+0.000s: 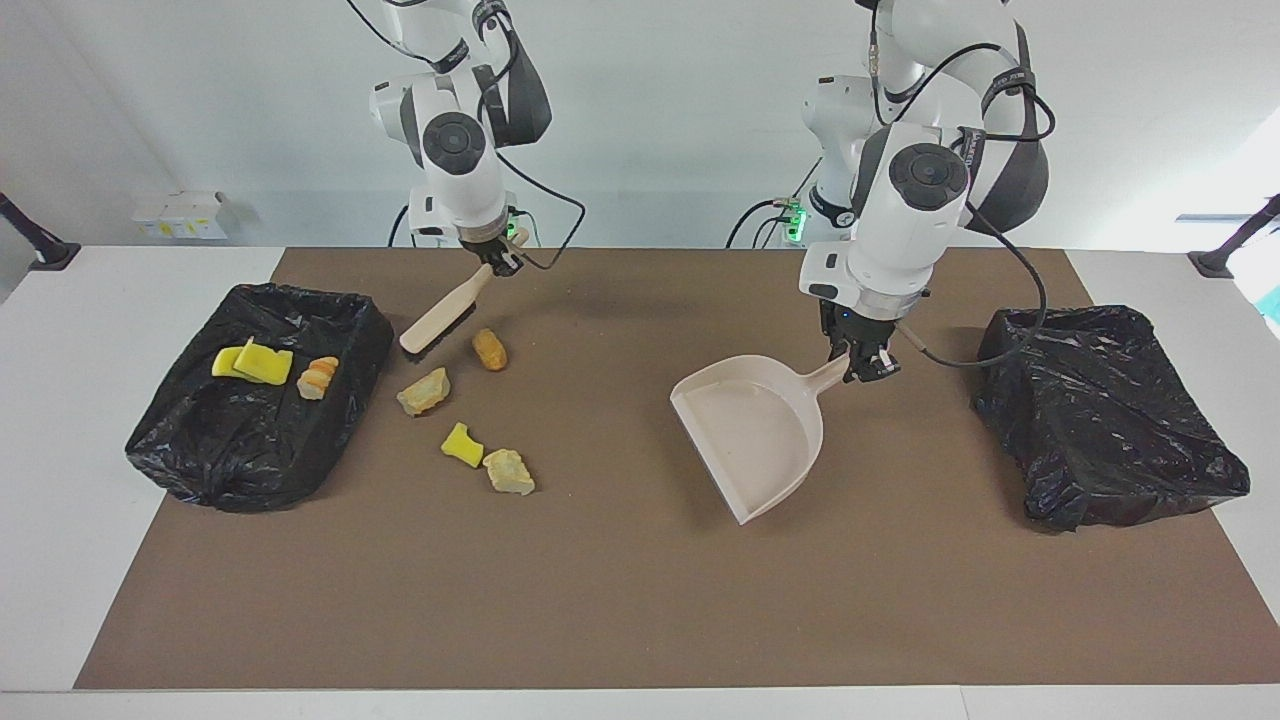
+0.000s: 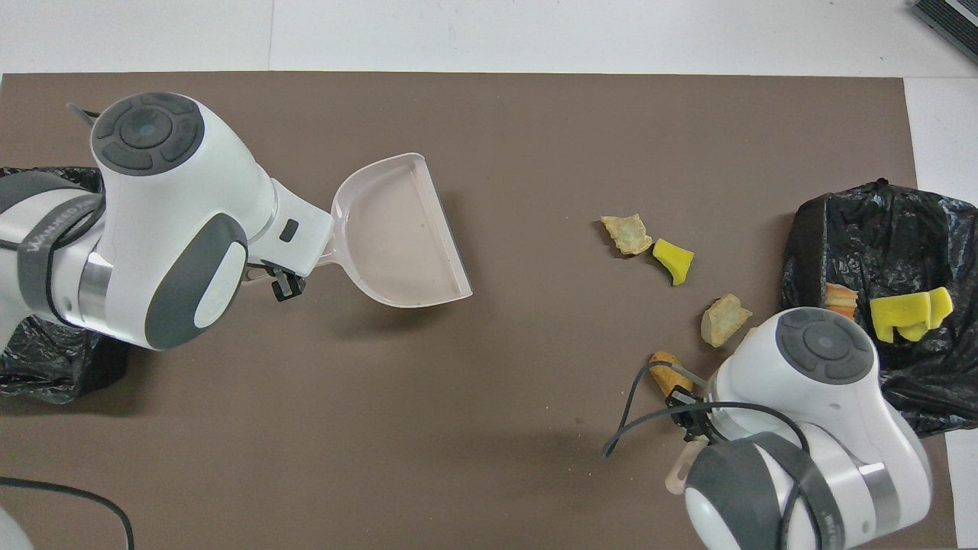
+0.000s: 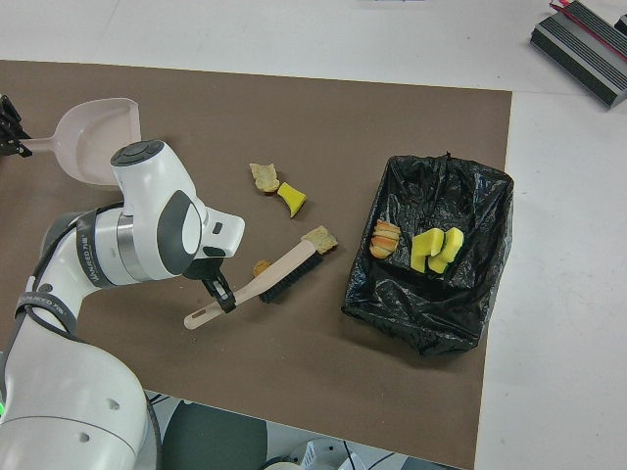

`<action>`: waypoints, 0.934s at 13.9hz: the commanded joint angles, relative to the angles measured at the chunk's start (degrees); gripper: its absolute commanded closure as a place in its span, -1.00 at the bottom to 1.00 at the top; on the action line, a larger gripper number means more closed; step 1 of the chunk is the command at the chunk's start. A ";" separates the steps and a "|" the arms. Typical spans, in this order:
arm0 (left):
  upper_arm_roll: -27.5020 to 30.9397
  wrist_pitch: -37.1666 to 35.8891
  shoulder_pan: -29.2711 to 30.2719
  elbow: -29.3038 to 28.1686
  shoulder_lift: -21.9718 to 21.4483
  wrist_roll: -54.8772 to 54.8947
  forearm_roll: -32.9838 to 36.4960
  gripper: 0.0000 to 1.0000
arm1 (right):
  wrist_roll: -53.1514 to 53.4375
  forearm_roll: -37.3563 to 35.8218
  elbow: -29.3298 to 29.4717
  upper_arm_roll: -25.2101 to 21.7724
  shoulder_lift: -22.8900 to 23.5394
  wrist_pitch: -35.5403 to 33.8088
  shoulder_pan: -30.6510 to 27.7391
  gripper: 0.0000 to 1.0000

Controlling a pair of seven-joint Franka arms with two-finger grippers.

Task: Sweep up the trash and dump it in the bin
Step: 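Sweep the crumbs toward the dustpan with the brush in the right gripper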

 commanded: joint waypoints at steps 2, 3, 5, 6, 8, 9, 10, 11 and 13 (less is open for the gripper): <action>-0.59 7.89 -1.33 -12.99 -6.88 2.27 0.84 1.00 | -13.23 -0.74 -3.58 0.72 -2.50 5.53 -7.48 1.00; -0.59 10.44 -2.12 -15.10 -6.97 1.66 0.76 1.00 | -16.14 -0.74 -3.58 0.72 -2.06 6.76 -8.28 1.00; -0.67 14.15 -2.30 -16.44 -6.80 1.13 0.67 1.00 | -17.93 -3.71 -3.58 0.72 0.21 10.44 -8.64 1.00; -0.67 14.33 -2.82 -16.70 -6.45 0.78 0.41 1.00 | -18.45 -4.68 -3.49 0.72 1.53 12.73 -8.90 1.00; -0.67 15.47 -3.62 -18.97 -6.53 -1.06 0.23 1.00 | -20.99 -4.96 -3.32 0.72 4.69 16.95 -9.43 1.00; -0.67 16.78 -3.71 -20.29 -6.53 -1.59 0.14 1.00 | -22.49 -5.13 -3.05 0.72 6.19 19.23 -9.96 1.00; -0.76 18.19 -3.79 -21.61 -6.79 -3.07 0.14 1.00 | -23.98 -5.13 -2.53 0.81 7.51 20.56 -10.40 1.00; -0.85 18.55 -3.79 -22.14 -6.88 -4.39 0.14 1.00 | -24.26 -5.13 -1.48 0.90 8.74 20.83 -9.88 1.00; -0.94 18.55 -3.88 -22.15 -6.88 -5.55 -0.56 1.00 | -24.87 -5.22 1.76 0.98 11.03 20.14 -8.21 1.00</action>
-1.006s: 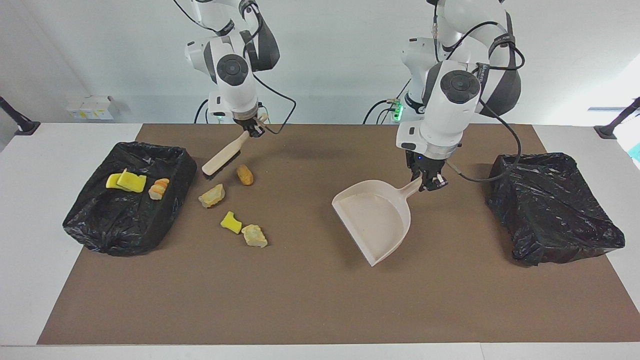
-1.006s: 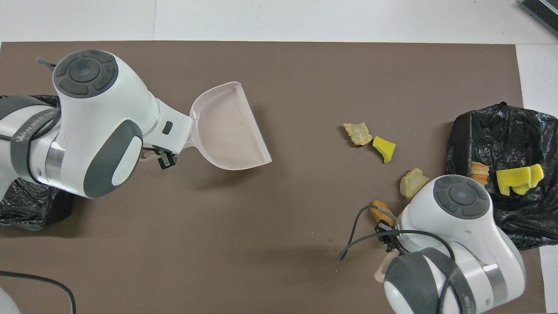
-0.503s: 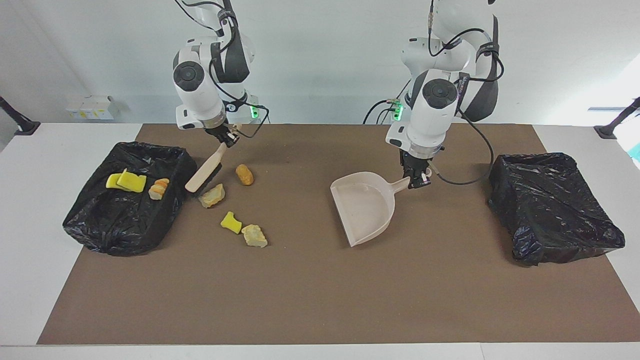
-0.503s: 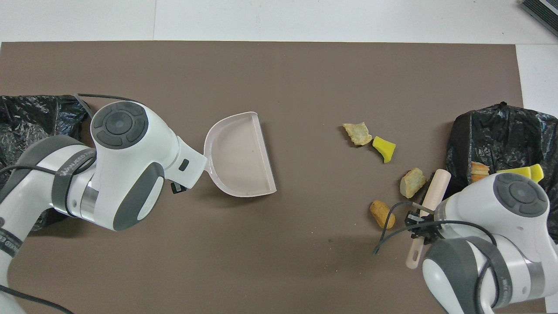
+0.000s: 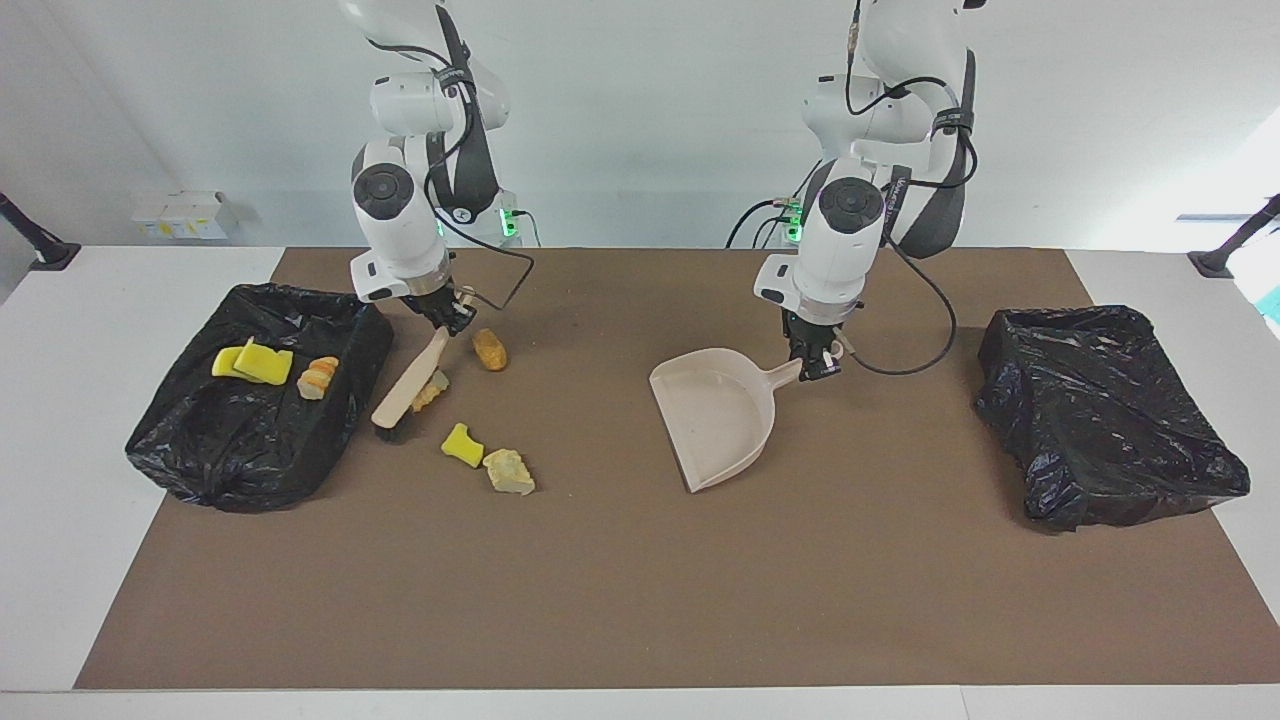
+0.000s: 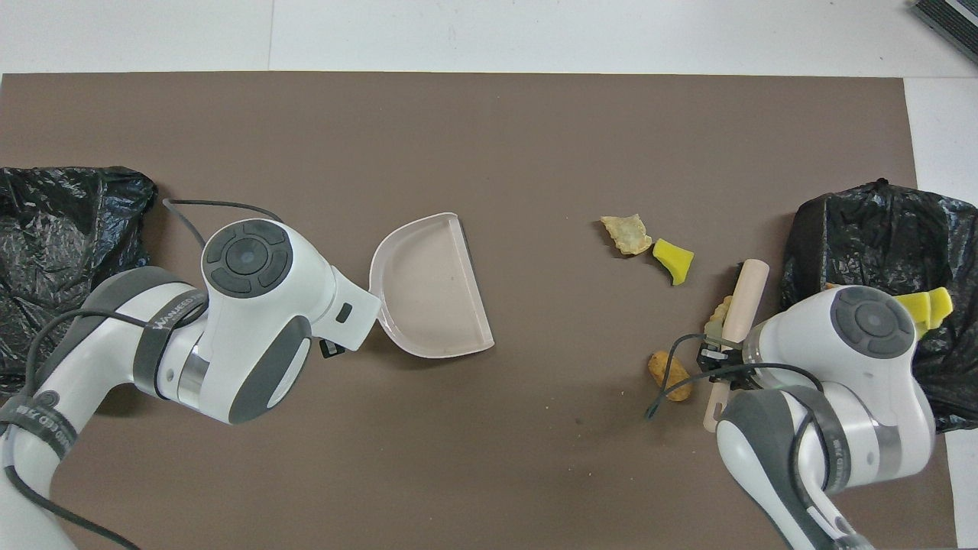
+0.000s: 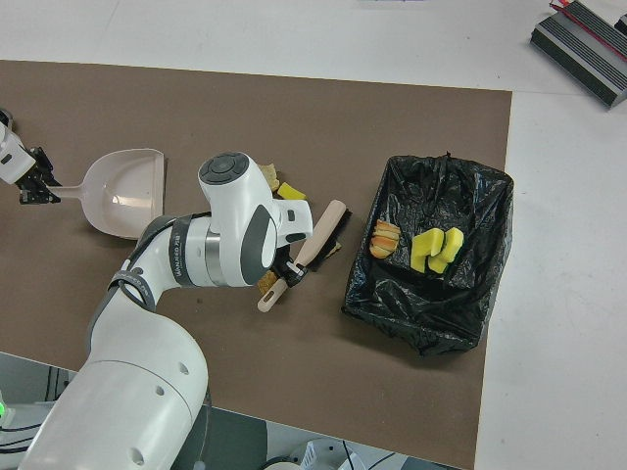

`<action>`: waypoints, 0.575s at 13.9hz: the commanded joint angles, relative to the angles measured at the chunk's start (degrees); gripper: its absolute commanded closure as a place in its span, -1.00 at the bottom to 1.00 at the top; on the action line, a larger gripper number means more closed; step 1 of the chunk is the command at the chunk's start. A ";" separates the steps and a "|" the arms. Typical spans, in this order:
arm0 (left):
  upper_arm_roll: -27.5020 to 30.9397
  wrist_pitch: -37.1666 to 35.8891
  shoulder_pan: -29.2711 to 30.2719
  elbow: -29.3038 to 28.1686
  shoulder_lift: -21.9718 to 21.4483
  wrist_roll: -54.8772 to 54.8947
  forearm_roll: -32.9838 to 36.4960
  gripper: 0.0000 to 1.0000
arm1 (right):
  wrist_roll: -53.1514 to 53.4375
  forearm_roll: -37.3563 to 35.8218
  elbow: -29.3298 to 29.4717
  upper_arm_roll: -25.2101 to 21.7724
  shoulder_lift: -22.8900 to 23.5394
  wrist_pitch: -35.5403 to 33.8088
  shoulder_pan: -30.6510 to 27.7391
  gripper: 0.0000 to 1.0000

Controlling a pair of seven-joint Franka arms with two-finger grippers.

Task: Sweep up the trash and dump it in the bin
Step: 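Sweep the crumbs toward the dustpan with the brush in the right gripper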

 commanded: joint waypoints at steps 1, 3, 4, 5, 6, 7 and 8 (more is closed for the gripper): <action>0.39 2.10 -0.83 -2.54 -2.23 -2.40 -0.52 1.00 | -2.89 -1.08 4.81 0.79 3.48 -0.16 1.83 1.00; 0.39 1.92 -0.83 -2.54 -2.31 -2.40 -0.61 1.00 | -6.22 -0.73 5.70 0.79 3.92 -0.16 4.90 1.00; 0.39 1.92 -0.83 -2.54 -2.31 -2.49 -0.61 1.00 | -7.20 -0.55 7.18 0.87 5.05 -0.60 6.05 1.00; 0.39 1.92 -0.83 -2.54 -2.31 -2.49 -0.61 1.00 | -7.73 -0.55 8.15 0.87 6.80 -0.52 7.36 1.00; 0.39 1.92 -0.83 -2.54 -2.31 -2.49 -0.61 1.00 | -7.82 -0.20 9.73 0.87 8.30 -0.43 8.59 1.00; 0.39 1.92 -0.83 -2.63 -2.31 -2.58 -0.61 1.00 | -8.35 0.06 12.10 0.96 9.45 -1.39 9.91 1.00; 0.39 2.18 -1.10 -2.81 -1.97 -3.62 -0.61 1.00 | -8.52 0.67 14.99 1.13 10.76 -3.74 11.58 1.00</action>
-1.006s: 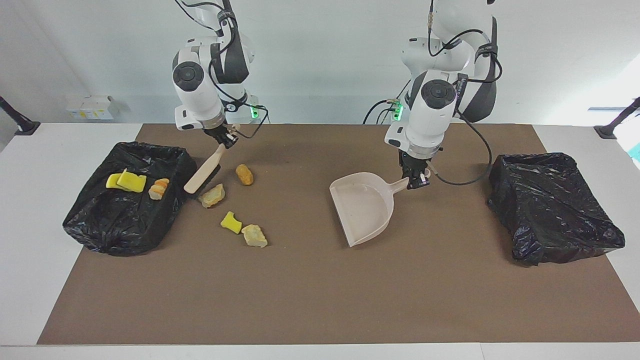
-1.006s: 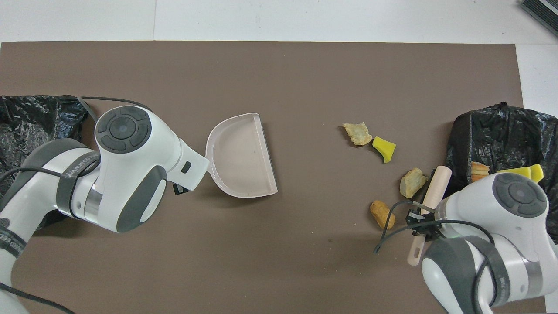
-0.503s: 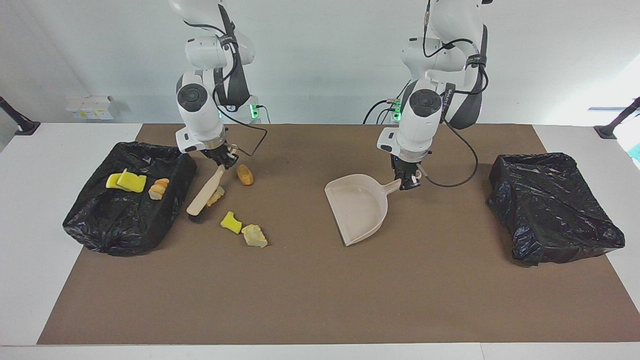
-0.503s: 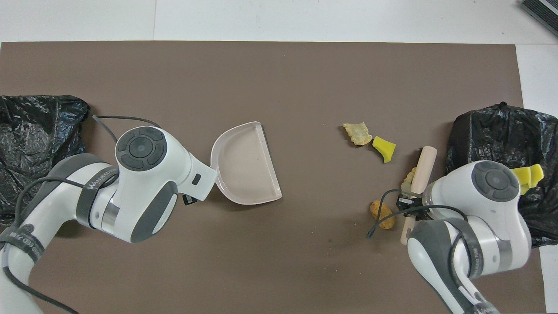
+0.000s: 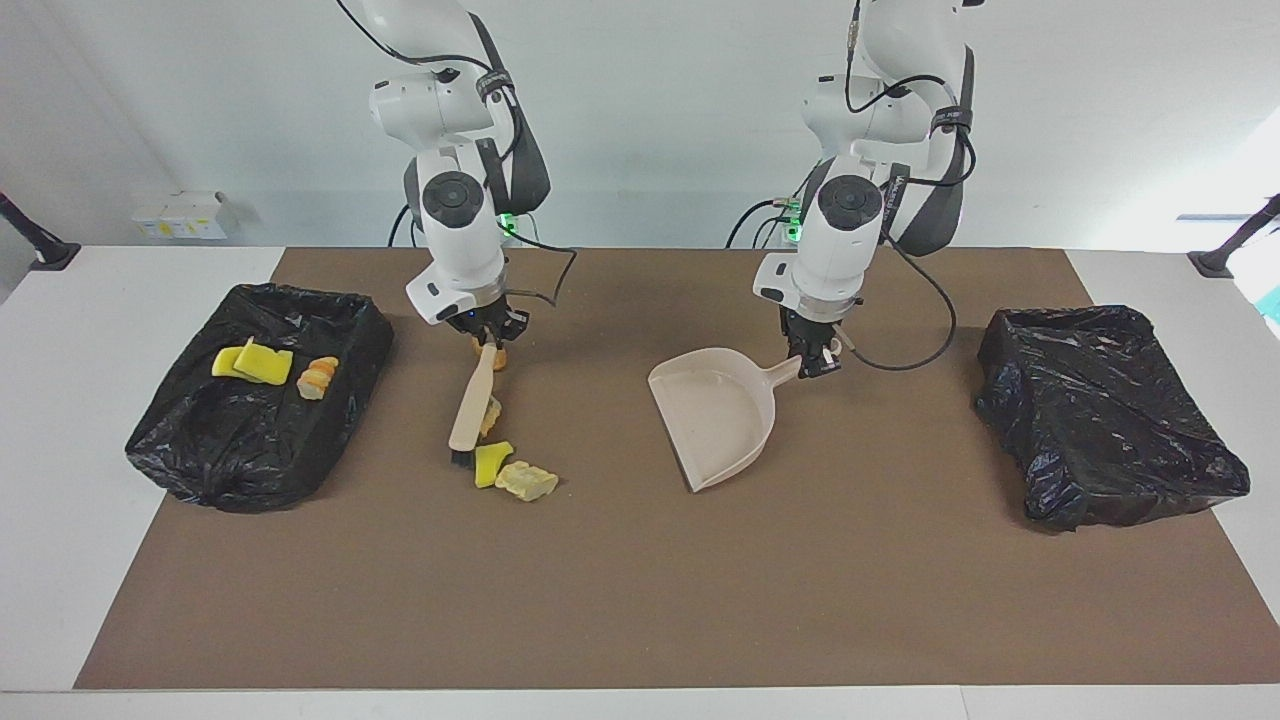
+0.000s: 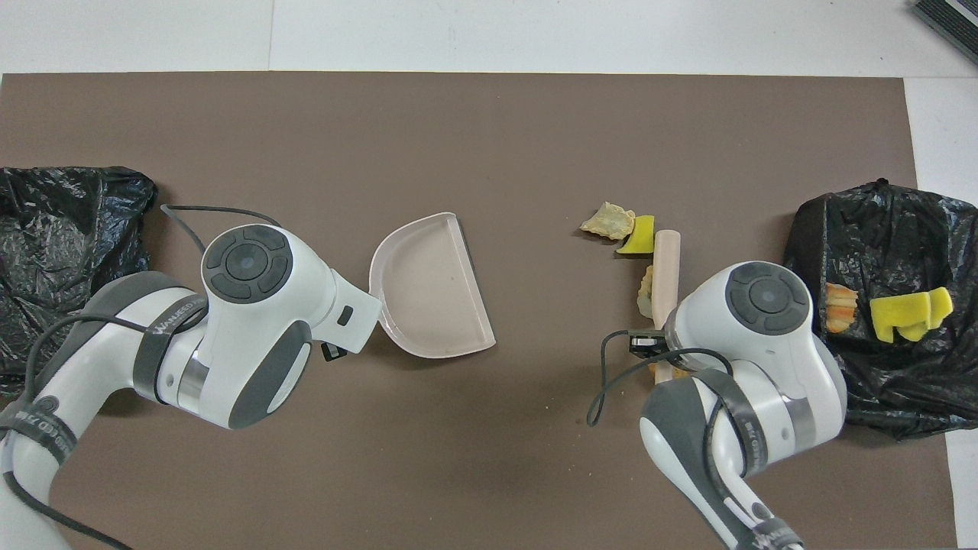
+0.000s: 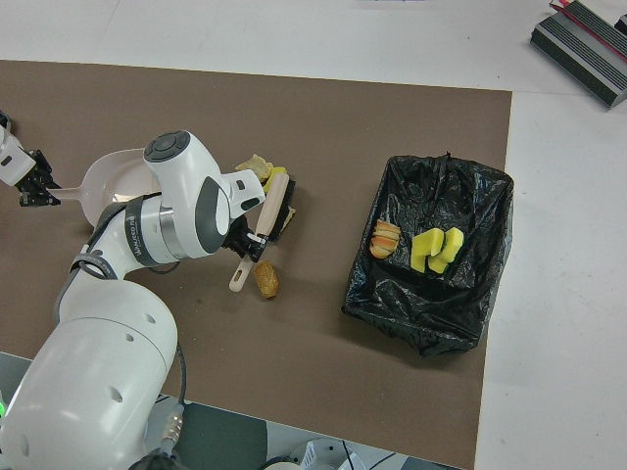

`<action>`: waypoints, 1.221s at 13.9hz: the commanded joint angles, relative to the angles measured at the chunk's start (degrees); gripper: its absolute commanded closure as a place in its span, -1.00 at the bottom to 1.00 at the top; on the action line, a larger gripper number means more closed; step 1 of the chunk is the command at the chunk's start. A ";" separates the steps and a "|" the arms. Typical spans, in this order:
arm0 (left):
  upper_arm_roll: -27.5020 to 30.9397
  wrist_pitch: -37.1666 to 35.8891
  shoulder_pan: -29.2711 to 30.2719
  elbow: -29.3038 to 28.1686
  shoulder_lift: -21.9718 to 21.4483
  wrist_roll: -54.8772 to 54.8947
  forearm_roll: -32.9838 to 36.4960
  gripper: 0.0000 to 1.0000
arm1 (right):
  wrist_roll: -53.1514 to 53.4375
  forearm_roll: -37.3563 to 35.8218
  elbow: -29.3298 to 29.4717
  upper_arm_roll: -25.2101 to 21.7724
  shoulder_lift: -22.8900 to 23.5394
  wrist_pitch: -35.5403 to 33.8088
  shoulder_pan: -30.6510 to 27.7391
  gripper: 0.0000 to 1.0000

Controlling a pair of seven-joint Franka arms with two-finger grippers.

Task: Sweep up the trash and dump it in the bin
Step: 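Sweep the crumbs toward the dustpan with the brush in the right gripper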

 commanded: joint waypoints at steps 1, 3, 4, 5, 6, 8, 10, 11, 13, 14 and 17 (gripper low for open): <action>0.57 2.61 -2.48 -2.52 -1.19 -3.80 -0.42 1.00 | -2.79 1.62 9.85 0.36 5.35 -6.69 3.01 1.00; 0.66 3.67 -2.58 -2.61 -1.19 -4.61 -0.42 1.00 | -2.79 1.89 19.07 0.36 8.51 -15.30 4.60 1.00; 0.58 3.85 -2.67 -2.96 -1.27 -4.70 -0.42 1.00 | -2.88 1.80 21.81 0.28 9.14 -17.69 3.91 1.00; 0.66 3.85 -2.76 -3.14 -1.36 -5.22 -0.42 1.00 | -3.57 0.93 22.53 0.10 9.14 -17.97 3.03 1.00; 0.66 3.85 -2.76 -3.23 -1.36 -5.31 -0.42 1.00 | -5.32 0.49 22.63 -0.16 9.14 -17.89 2.06 1.00; 0.66 3.85 -2.76 -3.23 -1.36 -5.31 -0.42 1.00 | -9.45 -2.05 22.11 -0.25 9.40 -16.14 0.04 1.00; 0.66 3.94 -2.67 -3.23 -1.36 -5.40 -0.42 1.00 | -16.02 -4.16 21.14 -0.25 9.75 -13.25 -3.47 1.00; 0.66 3.94 -2.67 -3.23 -1.36 -5.58 -0.42 1.00 | -19.54 -5.30 21.14 -0.25 10.71 -12.27 -4.27 1.00; 0.66 3.85 -2.76 -3.23 -1.36 -7.93 -0.59 1.00 | -21.68 -6.72 20.79 -0.08 12.12 -9.99 -4.36 1.00; 0.58 3.94 -2.76 -3.31 -1.36 -9.17 -0.59 1.00 | -21.68 -6.81 20.70 -0.16 12.91 -9.72 -3.32 1.00; 0.57 3.94 -2.76 -3.40 -1.45 -9.27 -0.59 1.00 | -22.56 -6.98 19.99 -0.08 14.93 -5.78 -1.11 1.00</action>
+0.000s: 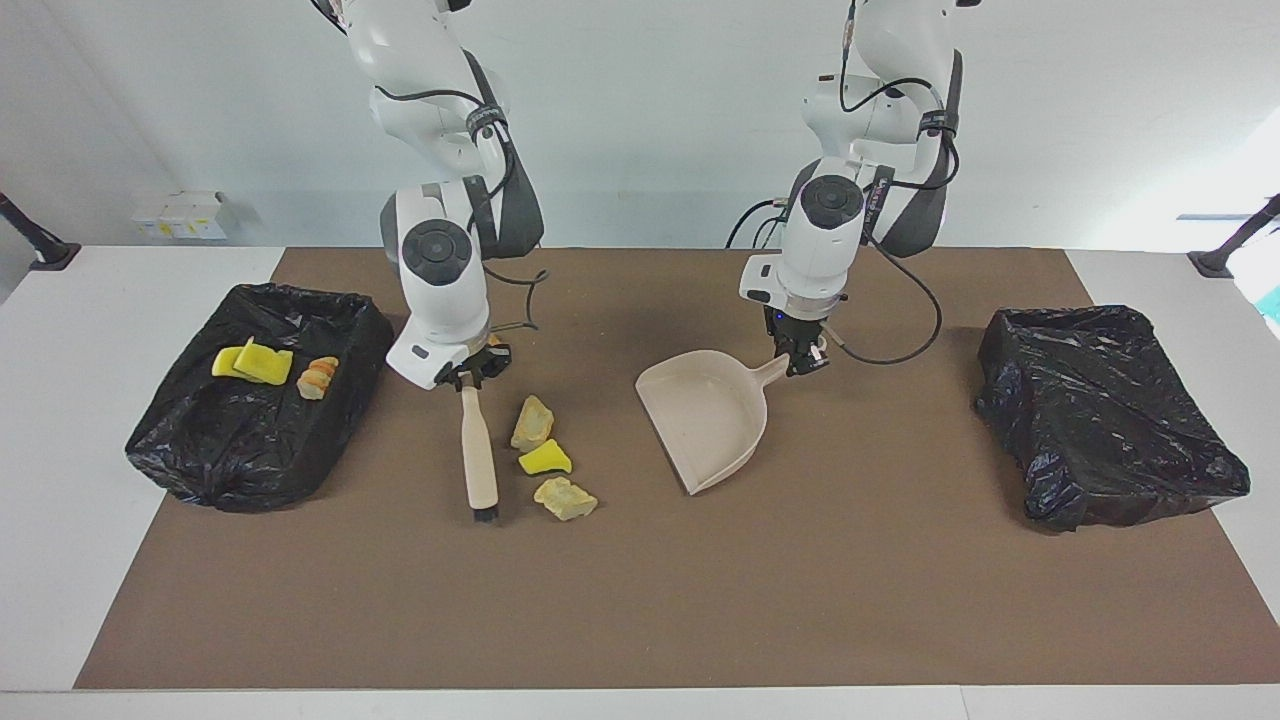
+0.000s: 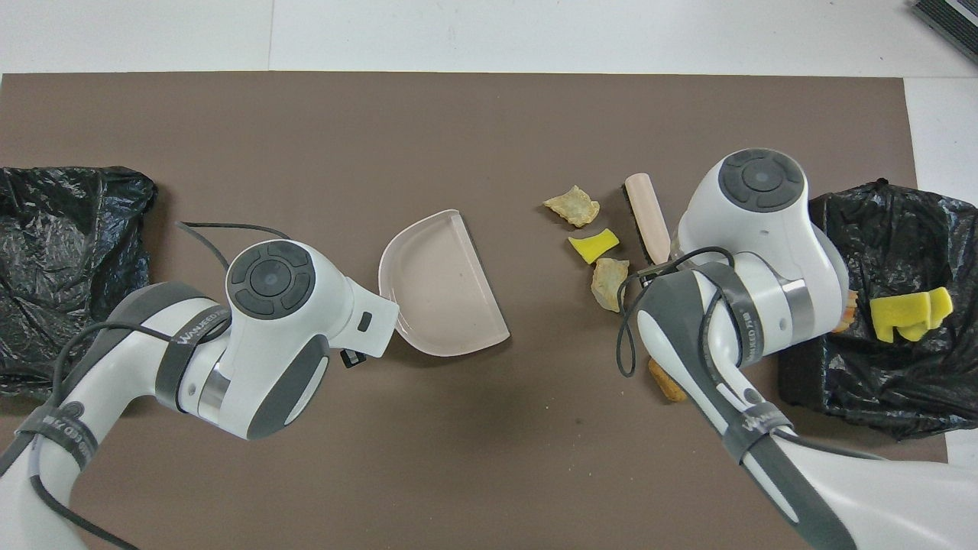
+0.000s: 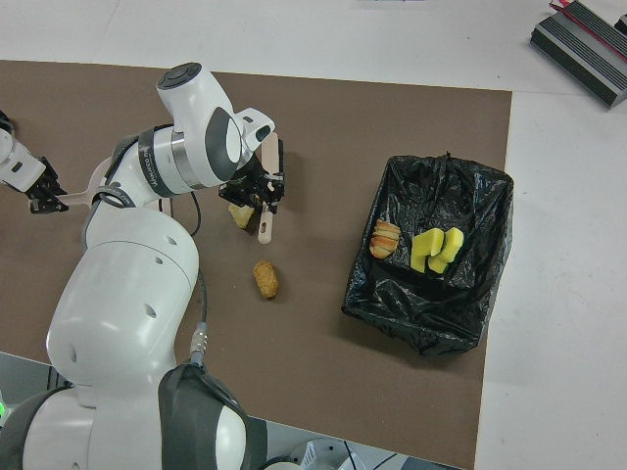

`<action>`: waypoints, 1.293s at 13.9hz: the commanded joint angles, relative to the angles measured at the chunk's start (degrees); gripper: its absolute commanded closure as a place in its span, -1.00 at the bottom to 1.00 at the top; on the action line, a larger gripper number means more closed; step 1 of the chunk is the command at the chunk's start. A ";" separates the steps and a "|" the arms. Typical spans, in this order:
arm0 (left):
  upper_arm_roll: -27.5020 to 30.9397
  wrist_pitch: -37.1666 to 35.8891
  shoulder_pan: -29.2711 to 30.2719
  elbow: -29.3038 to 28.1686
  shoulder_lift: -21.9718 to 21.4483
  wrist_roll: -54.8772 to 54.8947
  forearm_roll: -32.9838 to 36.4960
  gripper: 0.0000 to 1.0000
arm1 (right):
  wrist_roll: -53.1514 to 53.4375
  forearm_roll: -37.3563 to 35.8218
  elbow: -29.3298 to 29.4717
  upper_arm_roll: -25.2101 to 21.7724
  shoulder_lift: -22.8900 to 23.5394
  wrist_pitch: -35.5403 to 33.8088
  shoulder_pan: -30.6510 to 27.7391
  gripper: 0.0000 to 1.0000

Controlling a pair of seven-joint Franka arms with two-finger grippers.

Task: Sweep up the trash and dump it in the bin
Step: 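Sweep the crumbs toward the dustpan with the brush in the right gripper, then draw the right gripper back with the brush toward the remaining crumbs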

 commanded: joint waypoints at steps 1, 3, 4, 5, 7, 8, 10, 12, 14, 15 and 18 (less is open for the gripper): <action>0.65 2.10 -0.74 -1.97 -1.45 -1.96 -0.43 1.00 | -1.81 -1.80 -0.63 0.29 2.22 4.92 2.14 1.00; 0.65 2.45 -1.35 -1.97 -0.58 -2.58 -0.43 1.00 | -2.08 -2.68 0.25 0.64 4.42 8.01 4.34 1.00; 0.82 3.67 -2.14 -2.32 0.04 -3.54 -0.52 1.00 | -2.08 -2.33 0.77 0.64 4.87 8.11 6.18 1.00; 0.82 4.20 -1.98 -2.24 0.13 -3.72 -0.52 1.00 | -1.82 -1.11 1.13 0.73 5.13 8.63 8.03 1.00; 0.82 4.04 -2.15 -2.32 0.13 -3.72 -0.52 1.00 | -0.33 5.80 0.43 0.73 5.14 9.68 10.93 1.00; 0.73 4.21 -2.15 -2.32 0.13 -3.72 -0.52 1.00 | 0.81 9.50 -0.18 0.73 4.53 9.69 12.34 1.00; 0.82 4.21 -2.15 -2.32 0.13 -3.72 -0.52 1.00 | 1.08 12.95 -0.62 1.43 3.73 9.17 15.24 1.00; 0.82 4.21 -2.06 -2.32 0.13 -3.72 -0.52 1.00 | 1.26 14.18 -0.10 2.48 3.29 7.76 16.75 1.00; 0.82 4.12 -2.06 -2.32 0.13 -3.46 -0.52 1.00 | 1.35 15.60 0.34 3.02 1.80 4.96 16.23 1.00; 0.82 4.12 -2.15 -2.32 0.05 -2.50 -0.52 1.00 | 1.35 15.60 0.34 2.67 0.84 2.77 15.61 1.00; 0.82 4.30 -2.24 -2.32 0.13 3.90 -0.43 1.00 | 2.14 15.51 0.25 2.40 -3.81 -4.88 10.61 1.00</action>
